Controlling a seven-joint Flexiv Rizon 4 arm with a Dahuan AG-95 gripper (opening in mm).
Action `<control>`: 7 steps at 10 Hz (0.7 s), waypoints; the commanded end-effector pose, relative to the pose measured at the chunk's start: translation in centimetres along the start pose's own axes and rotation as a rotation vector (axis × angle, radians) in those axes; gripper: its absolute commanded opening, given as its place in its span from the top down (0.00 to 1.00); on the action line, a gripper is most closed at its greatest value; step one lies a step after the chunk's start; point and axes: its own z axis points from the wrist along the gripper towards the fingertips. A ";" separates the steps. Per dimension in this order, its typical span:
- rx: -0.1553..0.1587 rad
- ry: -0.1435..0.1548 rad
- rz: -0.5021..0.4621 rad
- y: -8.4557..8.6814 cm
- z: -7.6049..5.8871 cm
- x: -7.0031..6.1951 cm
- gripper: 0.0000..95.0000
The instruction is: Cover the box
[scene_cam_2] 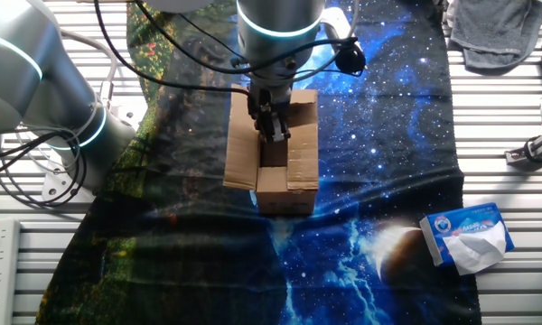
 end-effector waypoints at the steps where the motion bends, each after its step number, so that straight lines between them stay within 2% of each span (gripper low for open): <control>1: -0.001 0.005 0.000 0.2 -0.6 0.1 1.00; 3: -0.003 0.009 -0.010 0.6 -1.4 0.1 1.00; 5: 0.004 0.013 -0.023 0.4 -2.6 -2.9 1.00; 7: 0.013 0.010 -0.030 0.6 -3.6 -5.0 1.00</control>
